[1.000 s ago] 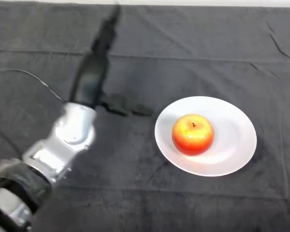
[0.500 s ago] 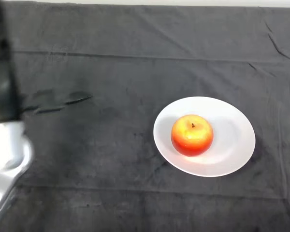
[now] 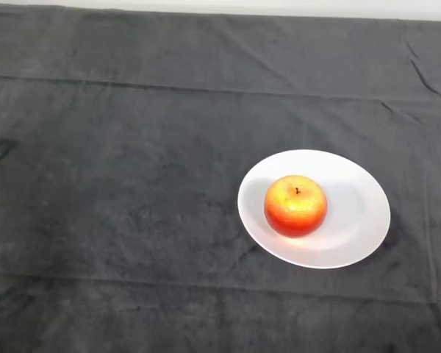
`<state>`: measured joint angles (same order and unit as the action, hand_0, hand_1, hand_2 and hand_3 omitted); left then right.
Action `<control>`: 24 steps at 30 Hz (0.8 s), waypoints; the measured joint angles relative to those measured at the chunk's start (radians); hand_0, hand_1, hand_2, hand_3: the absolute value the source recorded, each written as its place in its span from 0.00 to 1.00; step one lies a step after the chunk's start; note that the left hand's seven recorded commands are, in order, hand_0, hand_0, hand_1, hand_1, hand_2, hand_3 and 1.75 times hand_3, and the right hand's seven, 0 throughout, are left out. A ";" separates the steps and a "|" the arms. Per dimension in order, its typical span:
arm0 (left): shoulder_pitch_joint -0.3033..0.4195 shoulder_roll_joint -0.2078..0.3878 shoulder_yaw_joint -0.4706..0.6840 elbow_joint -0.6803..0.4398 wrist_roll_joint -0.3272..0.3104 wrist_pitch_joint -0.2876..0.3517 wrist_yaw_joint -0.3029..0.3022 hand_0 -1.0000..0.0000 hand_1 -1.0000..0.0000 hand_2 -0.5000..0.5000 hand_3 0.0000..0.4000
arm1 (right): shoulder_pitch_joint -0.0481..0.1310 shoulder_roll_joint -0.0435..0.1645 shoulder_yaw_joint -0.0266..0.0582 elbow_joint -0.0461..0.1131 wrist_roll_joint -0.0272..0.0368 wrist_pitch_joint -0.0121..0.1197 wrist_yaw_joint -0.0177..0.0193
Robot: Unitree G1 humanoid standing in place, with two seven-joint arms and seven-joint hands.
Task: Move the apple to the plate
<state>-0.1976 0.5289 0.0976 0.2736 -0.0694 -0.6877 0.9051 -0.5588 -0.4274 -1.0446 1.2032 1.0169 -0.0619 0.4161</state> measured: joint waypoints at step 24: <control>-0.015 -0.085 0.087 0.109 0.135 -0.087 0.077 1.00 1.00 0.50 0.00 | 0.000 0.000 -0.0001 0.000 0.0000 0.000 0.0000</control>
<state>-0.2130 0.4444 0.1848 0.3825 0.0652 -0.7744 0.9817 -0.5588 -0.4274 -1.0446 1.2032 1.0169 -0.0618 0.4161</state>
